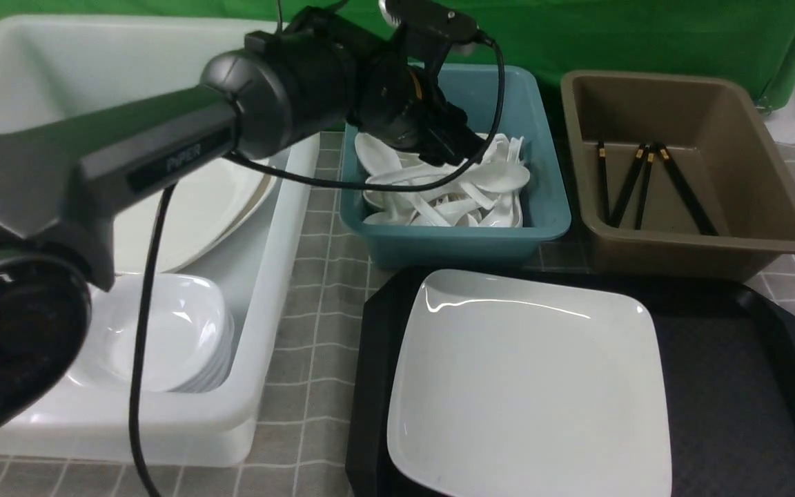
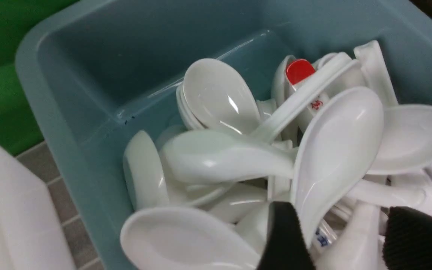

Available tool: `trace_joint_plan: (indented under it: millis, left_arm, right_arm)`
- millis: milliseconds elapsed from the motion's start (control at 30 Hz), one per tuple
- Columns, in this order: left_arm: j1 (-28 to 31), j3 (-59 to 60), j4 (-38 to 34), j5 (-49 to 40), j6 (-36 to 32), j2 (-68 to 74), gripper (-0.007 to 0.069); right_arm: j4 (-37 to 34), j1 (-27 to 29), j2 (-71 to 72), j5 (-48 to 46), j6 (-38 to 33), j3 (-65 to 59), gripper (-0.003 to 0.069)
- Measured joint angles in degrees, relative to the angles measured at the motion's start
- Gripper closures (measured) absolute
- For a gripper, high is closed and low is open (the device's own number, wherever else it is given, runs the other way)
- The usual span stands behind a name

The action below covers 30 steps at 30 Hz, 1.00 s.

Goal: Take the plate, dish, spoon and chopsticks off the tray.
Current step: Use the left arm to put the soup spoon into the small storage box in the middle, then use the left arm to grab a plate from the dinner plate

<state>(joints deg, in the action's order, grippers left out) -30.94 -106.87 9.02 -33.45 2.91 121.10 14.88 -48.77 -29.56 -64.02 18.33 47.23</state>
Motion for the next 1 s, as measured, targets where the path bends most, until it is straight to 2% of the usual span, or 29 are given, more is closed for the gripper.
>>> trace_joint_plan:
  millis: [100,133,167,233,267,367,400,500,567,633,700,833,867,1000]
  left_arm:
    - [-0.6,-0.1,-1.0,-5.3,-1.8,-3.7,0.0142]
    - [-1.1,-0.1,-1.6,-11.1,-4.7,-6.7,0.0112]
    - [-1.3,0.0,-1.8,-11.7,-5.1,-7.1,0.0111]
    - [-3.5,3.6,-2.0,-18.7,-10.5,-13.6,0.0133]
    - [-3.9,4.1,-2.0,-18.7,-10.5,-14.2,0.0137]
    - [-7.6,14.1,-2.4,-19.2,-16.6,-22.5,0.0250]
    - [-9.5,20.9,-3.6,-17.8,-21.9,-26.4,0.0328]
    - [-13.0,32.9,-9.5,-15.8,-35.6,-33.2,0.0454]
    - [-15.1,38.6,-13.5,-15.2,-42.4,-34.9,0.0503]
    - [-16.5,43.2,-14.9,-14.5,-45.5,-35.2,0.0517]
    - [-18.2,48.0,-14.3,-11.9,-48.9,-34.0,0.0501]
    - [-18.7,50.0,-13.9,-7.6,-51.3,-31.9,0.0421]
    - [-18.8,50.2,-13.9,-5.9,-52.8,-30.5,0.0357]
    - [-18.8,50.3,-13.9,-3.2,-57.0,-26.7,0.0205]
  right_arm:
    - [0.0,0.0,0.0,0.0,-0.5,0.0,0.0442]
    - [0.0,0.0,0.0,0.0,-1.0,0.0,0.0442]
    - [0.0,0.0,0.0,0.0,-1.0,0.0,0.0442]
    - [0.0,0.0,0.0,0.0,-1.3,0.0,0.0442]
    - [0.0,0.0,0.0,0.0,-1.3,0.0,0.0442]
    - [0.0,0.0,0.0,0.0,-1.3,0.0,0.0442]
    - [0.0,0.0,0.0,0.1,-1.3,0.0,0.0442]
    - [0.0,0.0,0.0,0.6,-1.8,0.0,0.0442]
    - [0.0,0.0,0.0,1.3,-2.1,0.0,0.0442]
    - [0.0,0.0,0.0,2.1,-2.4,0.0,0.0442]
    - [0.0,0.0,0.0,3.1,-2.7,0.0,0.0442]
    - [0.0,0.0,0.0,3.8,-2.7,0.0,0.0442]
    - [0.0,0.0,0.0,4.2,-2.7,0.0,0.0442]
    - [0.0,0.0,0.0,4.9,-2.7,0.0,0.0442]
